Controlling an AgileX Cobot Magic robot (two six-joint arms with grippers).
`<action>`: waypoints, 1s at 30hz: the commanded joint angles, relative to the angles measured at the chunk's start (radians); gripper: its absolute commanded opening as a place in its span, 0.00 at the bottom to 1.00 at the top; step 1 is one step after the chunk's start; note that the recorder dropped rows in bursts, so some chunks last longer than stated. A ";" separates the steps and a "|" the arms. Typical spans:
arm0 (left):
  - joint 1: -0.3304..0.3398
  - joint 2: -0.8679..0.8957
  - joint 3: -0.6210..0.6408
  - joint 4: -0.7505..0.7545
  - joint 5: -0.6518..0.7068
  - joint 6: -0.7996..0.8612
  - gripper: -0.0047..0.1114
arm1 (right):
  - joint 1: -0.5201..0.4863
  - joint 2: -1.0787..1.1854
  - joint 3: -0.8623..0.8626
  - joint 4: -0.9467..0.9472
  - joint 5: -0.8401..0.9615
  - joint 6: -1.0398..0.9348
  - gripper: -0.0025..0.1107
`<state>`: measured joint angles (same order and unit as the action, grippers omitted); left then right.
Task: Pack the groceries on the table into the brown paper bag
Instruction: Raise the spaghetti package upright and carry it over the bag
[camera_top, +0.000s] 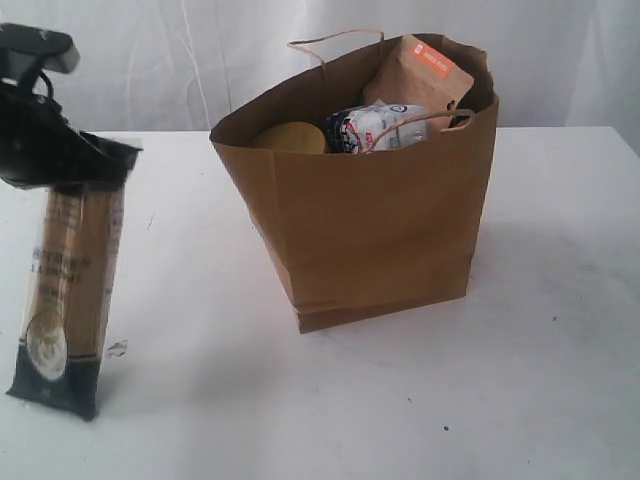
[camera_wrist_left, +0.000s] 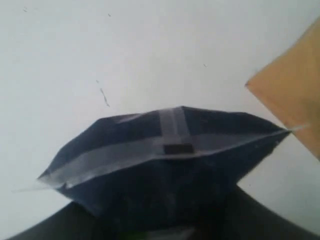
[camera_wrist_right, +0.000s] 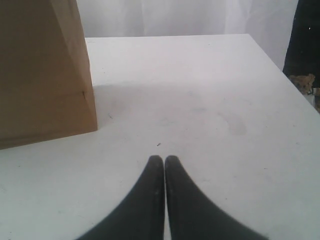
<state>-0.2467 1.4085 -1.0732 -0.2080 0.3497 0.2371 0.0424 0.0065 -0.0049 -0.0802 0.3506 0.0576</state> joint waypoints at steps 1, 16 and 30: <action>0.055 -0.117 -0.025 0.009 0.045 0.002 0.04 | -0.004 -0.006 0.005 0.000 -0.001 -0.010 0.03; 0.075 -0.430 -0.108 -0.096 -0.073 -0.055 0.04 | -0.004 -0.006 0.005 0.000 -0.001 -0.010 0.03; 0.073 -0.462 -0.299 -0.356 -0.215 -0.055 0.04 | -0.004 -0.006 0.005 0.000 -0.001 -0.010 0.03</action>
<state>-0.1754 0.9376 -1.3215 -0.4794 0.2293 0.1921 0.0424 0.0065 -0.0049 -0.0802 0.3560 0.0576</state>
